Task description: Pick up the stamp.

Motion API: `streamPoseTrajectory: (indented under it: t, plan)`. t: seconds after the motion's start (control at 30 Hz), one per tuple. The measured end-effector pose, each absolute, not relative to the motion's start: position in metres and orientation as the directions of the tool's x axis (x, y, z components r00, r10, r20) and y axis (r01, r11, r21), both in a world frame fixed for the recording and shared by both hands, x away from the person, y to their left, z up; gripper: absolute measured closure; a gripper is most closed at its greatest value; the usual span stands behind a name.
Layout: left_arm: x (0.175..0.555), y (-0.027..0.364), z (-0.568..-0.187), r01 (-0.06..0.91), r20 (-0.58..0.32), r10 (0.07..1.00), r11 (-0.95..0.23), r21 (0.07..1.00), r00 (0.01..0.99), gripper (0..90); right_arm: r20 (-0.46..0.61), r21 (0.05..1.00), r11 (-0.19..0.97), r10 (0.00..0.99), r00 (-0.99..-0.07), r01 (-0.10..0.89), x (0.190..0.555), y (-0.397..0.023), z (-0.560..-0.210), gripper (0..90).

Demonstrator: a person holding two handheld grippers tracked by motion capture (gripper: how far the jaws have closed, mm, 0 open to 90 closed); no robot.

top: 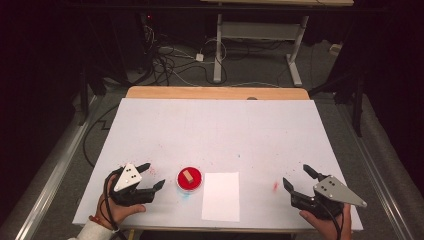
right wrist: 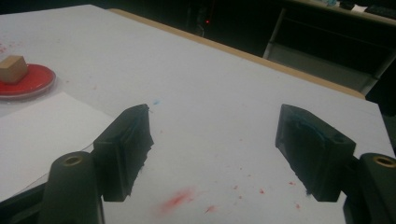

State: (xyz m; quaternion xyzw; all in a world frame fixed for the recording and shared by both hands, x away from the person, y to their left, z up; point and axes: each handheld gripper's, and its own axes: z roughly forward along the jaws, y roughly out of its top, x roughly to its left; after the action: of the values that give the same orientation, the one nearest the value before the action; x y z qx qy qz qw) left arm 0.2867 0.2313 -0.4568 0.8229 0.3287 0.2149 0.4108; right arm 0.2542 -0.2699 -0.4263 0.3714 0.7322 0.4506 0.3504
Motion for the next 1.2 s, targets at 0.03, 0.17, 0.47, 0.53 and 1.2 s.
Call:
streamPoseTrajectory:
  t: [0.03,0.17,0.47,0.53,1.2]
  plan:
    - [0.288,0.231,-0.457,0.368,0.082,0.718,-0.448,0.815,0.692,26.1,-0.186,0.918,0.326,0.857,-0.481,0.226,0.255,-0.27,-0.427,27.0]
    - [0.289,0.23,-0.458,0.375,0.076,0.712,-0.454,0.808,0.698,26.1,-0.178,0.915,0.324,0.859,-0.48,0.24,0.257,-0.27,-0.429,26.8]
    - [0.288,0.23,-0.454,0.373,0.094,0.708,-0.474,0.798,0.7,26.6,-0.183,0.919,0.32,0.864,-0.468,0.231,0.257,-0.273,-0.427,26.7]
    - [0.289,0.23,-0.451,0.366,0.093,0.704,-0.472,0.802,0.704,25.9,-0.184,0.917,0.322,0.865,-0.467,0.234,0.257,-0.272,-0.427,26.7]
    - [0.302,0.203,-0.439,0.347,0.099,0.645,-0.527,0.776,0.758,26.2,-0.19,0.915,0.33,0.861,-0.472,0.234,0.258,-0.271,-0.428,26.1]
